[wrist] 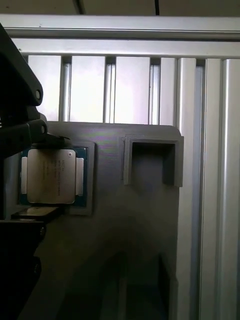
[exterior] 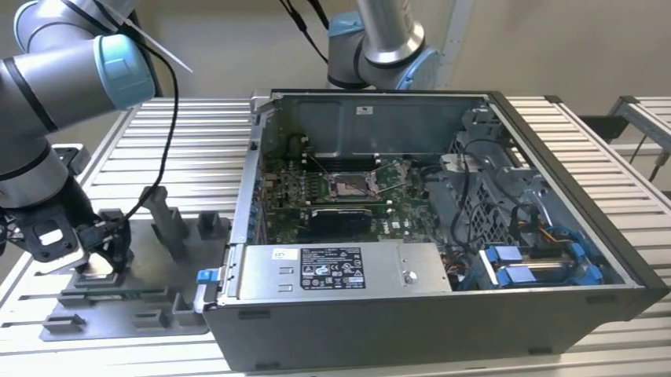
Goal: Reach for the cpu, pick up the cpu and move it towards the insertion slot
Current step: 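Pick up the cpu and move it towards the insertion slot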
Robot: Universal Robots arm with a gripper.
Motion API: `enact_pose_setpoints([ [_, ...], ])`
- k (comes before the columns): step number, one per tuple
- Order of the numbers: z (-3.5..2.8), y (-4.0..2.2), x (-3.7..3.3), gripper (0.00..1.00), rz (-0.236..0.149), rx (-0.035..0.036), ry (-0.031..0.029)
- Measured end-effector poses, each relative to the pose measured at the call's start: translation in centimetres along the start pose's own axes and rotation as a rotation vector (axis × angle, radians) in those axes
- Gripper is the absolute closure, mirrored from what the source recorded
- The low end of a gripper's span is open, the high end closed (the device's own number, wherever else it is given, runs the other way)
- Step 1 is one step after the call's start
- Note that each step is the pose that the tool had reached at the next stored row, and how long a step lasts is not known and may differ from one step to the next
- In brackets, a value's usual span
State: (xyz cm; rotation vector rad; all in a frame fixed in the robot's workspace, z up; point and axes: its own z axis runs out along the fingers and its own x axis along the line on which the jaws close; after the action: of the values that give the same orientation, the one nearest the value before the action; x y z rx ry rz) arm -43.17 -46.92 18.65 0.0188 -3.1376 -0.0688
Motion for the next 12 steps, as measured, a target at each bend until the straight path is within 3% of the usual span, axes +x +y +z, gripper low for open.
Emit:
enact_pose_setpoints([
  [12, -1.69, 0.07, 0.0, 1.0, 0.0, 0.0009, 0.0005],
])
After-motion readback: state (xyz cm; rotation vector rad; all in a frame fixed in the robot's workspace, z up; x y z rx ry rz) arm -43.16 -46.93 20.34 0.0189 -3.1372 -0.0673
